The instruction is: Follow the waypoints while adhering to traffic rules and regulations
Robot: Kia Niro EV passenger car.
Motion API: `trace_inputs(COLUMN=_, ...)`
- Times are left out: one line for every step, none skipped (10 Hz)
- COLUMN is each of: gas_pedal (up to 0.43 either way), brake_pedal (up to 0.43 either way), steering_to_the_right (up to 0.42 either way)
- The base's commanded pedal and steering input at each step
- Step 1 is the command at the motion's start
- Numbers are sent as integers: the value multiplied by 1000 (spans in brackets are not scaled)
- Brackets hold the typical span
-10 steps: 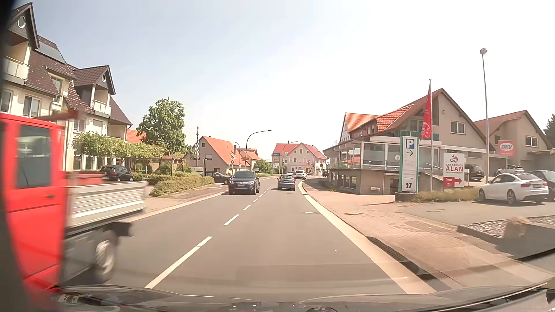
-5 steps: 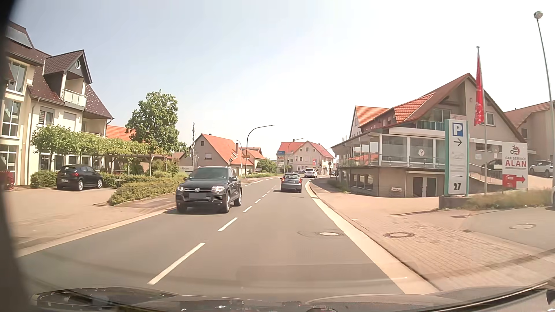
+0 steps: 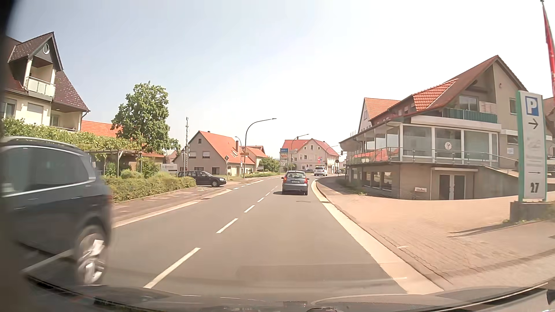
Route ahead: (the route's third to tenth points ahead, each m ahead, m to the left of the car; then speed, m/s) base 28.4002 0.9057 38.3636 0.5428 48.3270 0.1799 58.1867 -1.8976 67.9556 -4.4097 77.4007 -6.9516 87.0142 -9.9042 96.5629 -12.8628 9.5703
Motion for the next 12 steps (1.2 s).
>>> trace_inputs(gas_pedal=0, brake_pedal=305, steering_to_the_right=-8)
trace_inputs(gas_pedal=0, brake_pedal=305, steering_to_the_right=-8)
trace_inputs(gas_pedal=0, brake_pedal=311, steering_to_the_right=-7)
trace_inputs(gas_pedal=0, brake_pedal=317, steering_to_the_right=-6)
trace_inputs(gas_pedal=0, brake_pedal=311, steering_to_the_right=-5)
trace_inputs(gas_pedal=0, brake_pedal=317, steering_to_the_right=-4)
trace_inputs(gas_pedal=0, brake_pedal=317, steering_to_the_right=-2)
trace_inputs(gas_pedal=0, brake_pedal=317, steering_to_the_right=1)
trace_inputs(gas_pedal=0, brake_pedal=317, steering_to_the_right=5)
trace_inputs(gas_pedal=0, brake_pedal=317, steering_to_the_right=7)
trace_inputs(gas_pedal=0, brake_pedal=317, steering_to_the_right=8)
trace_inputs(gas_pedal=0, brake_pedal=317, steering_to_the_right=9)
